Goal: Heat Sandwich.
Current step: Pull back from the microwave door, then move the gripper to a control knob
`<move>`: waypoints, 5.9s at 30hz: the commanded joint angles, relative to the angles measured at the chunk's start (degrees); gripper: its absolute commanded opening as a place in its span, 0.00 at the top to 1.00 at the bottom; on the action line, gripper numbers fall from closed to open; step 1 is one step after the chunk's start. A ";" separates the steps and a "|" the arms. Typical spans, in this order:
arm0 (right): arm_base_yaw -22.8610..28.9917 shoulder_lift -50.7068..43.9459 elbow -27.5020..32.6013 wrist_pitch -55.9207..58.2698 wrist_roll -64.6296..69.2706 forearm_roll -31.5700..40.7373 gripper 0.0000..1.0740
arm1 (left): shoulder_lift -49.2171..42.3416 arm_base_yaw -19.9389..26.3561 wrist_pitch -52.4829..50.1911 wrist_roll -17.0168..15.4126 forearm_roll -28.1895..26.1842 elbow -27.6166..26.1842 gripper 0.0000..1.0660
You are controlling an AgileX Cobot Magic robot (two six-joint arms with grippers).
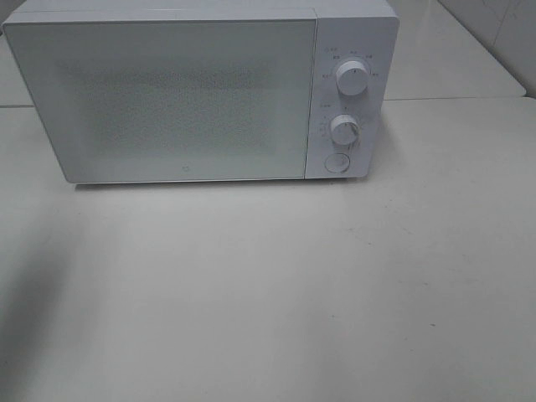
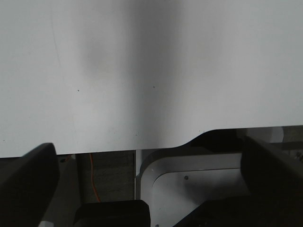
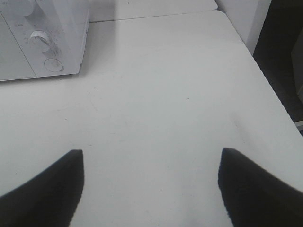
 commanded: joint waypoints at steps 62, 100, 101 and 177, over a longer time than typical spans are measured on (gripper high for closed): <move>-0.29 -1.32 0.00 -0.69 0.17 -0.34 0.29 | -75.11 5.04 -8.02 0.00 1.95 24.12 0.07; -0.29 -1.32 0.00 -0.69 0.40 -0.57 0.30 | -75.11 5.04 -8.02 0.00 1.95 24.12 0.07; -0.29 -1.32 0.00 -0.69 0.40 -0.57 0.30 | -75.11 5.04 -8.02 0.00 1.95 24.12 0.07; 0.34 69.73 0.74 -81.13 -1.38 2.35 0.29 | -75.11 5.04 -8.02 0.00 1.95 24.12 0.07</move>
